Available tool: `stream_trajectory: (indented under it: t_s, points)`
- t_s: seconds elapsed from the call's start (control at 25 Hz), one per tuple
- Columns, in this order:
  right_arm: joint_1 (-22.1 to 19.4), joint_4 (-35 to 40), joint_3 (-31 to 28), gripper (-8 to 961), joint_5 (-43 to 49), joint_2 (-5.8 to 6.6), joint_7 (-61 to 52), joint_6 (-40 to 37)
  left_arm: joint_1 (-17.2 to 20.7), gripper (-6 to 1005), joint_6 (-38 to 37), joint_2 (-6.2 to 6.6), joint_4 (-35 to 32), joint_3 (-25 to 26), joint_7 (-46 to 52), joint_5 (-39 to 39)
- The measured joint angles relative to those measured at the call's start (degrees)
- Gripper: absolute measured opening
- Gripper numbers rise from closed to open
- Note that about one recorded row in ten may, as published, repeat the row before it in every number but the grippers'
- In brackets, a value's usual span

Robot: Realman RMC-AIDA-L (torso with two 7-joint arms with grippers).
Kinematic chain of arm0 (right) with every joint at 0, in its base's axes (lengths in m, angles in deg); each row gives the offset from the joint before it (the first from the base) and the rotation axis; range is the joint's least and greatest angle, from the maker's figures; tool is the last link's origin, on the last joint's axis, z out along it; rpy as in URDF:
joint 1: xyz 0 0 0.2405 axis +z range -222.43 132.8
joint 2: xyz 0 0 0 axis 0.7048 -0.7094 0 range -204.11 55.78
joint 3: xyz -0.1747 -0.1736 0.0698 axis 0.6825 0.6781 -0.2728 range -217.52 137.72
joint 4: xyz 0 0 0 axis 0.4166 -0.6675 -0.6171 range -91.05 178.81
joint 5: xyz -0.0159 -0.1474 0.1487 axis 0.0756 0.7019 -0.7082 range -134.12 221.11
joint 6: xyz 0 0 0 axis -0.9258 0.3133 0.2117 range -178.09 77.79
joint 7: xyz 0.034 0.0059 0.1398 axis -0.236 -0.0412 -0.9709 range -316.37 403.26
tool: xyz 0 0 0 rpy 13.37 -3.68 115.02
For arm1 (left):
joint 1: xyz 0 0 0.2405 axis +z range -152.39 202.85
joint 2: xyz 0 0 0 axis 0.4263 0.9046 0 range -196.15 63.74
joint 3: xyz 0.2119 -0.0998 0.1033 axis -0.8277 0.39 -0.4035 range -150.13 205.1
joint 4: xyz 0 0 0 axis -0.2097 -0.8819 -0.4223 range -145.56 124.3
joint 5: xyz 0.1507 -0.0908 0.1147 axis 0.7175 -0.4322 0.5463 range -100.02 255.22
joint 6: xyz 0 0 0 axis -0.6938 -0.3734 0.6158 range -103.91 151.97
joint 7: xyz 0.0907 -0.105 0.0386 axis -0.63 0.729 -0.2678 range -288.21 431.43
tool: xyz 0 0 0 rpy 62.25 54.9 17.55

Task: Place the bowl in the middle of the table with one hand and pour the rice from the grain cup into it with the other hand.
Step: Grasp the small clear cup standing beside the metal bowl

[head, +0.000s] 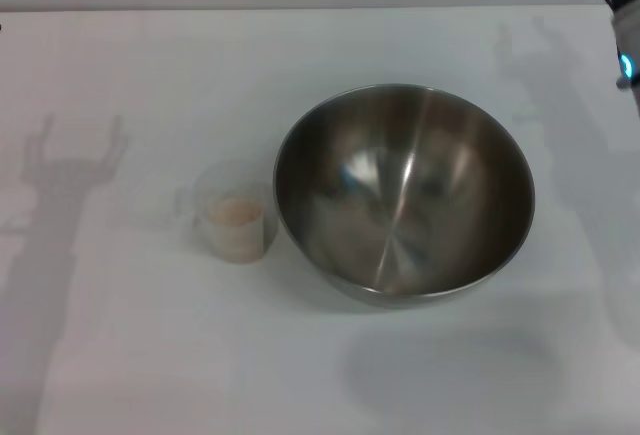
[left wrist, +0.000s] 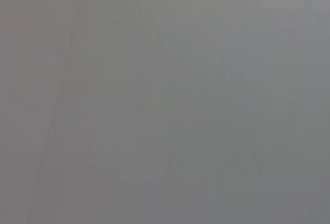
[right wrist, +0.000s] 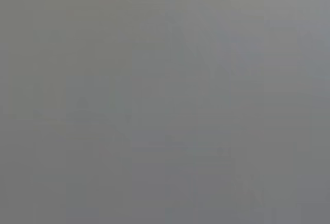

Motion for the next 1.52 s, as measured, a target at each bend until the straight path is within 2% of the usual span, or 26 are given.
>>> stream_trajectory:
  t_s: [0.08, 0.12, 0.16, 0.24, 0.4, 0.44, 0.48, 0.52, 0.6, 0.64, 0.68, 0.84, 1.0, 1.04, 1.24, 1.52]
  points:
    - [-0.40, -4.44, -1.12, 564, 4.90, 0.31, -6.41, -2.44, 0.16, 861, -0.01, 0.00, -0.26, -0.41, 0.00, 0.04]
    - [-0.74, -9.74, -3.43, 567, 9.45, 0.39, -12.46, -5.51, 0.29, 862, -0.01, 0.03, -0.37, -0.66, 0.00, 0.06]
    - [-0.74, -9.74, -3.43, 570, 9.45, 0.39, -12.46, -5.51, 0.29, 862, -0.01, 0.03, -0.37, -0.66, 0.00, 0.06]
    - [-0.84, -15.92, -7.25, 576, 10.77, 0.23, -17.24, -7.85, 1.12, 862, -0.01, 0.16, -0.41, -1.69, 0.03, 0.07]
    - [-0.98, -20.24, -10.21, 589, 10.77, 0.25, -19.32, -8.56, 2.44, 862, -0.01, 0.30, -0.72, -4.08, -0.14, 0.07]
    - [-1.22, -22.18, -11.37, 628, 10.82, 0.31, -19.53, -9.47, 3.32, 862, -0.01, 0.42, -1.53, -6.85, -0.44, 0.09]
    - [-1.22, -22.18, -11.37, 667, 10.82, 0.31, -19.53, -9.47, 3.32, 862, -0.01, 0.42, -1.53, -6.85, -0.44, 0.09]
    - [-1.42, -23.38, -12.02, 706, 10.83, 0.32, -19.49, -10.48, 3.98, 862, 0.02, 0.56, -2.53, -9.55, -0.50, 0.10]
    - [-1.72, -25.23, -12.87, 784, 10.81, 0.31, -19.11, -12.36, 4.35, 862, 0.11, 0.61, -3.23, -11.03, -0.45, 0.08]
    - [-1.84, -26.18, -13.66, 784, 10.80, 0.33, -18.54, -13.29, 5.11, 862, 0.32, 0.61, -4.22, -13.33, -0.40, 0.13]
    - [-1.84, -26.18, -13.66, 784, 10.80, 0.33, -18.54, -13.29, 5.11, 862, 0.32, 0.61, -4.22, -13.33, -0.40, 0.13]
    - [-0.83, -27.43, -14.95, 784, 10.88, 1.02, -16.73, -12.38, 7.42, 861, 0.89, 0.54, -5.52, -19.11, -0.46, 0.13]
    - [0.02, -27.79, -14.95, 784, 10.90, 1.25, -16.02, -11.59, 7.97, 861, 1.48, 0.50, -5.89, -21.18, -0.31, 0.11]
    - [0.35, -27.85, -14.95, 784, 10.92, 1.33, -15.84, -11.48, 8.31, 861, 3.38, 0.39, -5.91, -24.71, -0.19, 0.09]
    - [0.94, -27.91, -14.94, 784, 10.89, 1.60, -15.84, -10.96, 7.84, 861, 7.94, 0.20, -4.87, -28.63, -0.58, 0.08]
    - [1.37, -27.99, -14.95, 784, 10.86, 1.77, -15.84, -10.79, 6.93, 862, 11.34, 0.10, -4.38, -29.11, -1.48, 0.06]
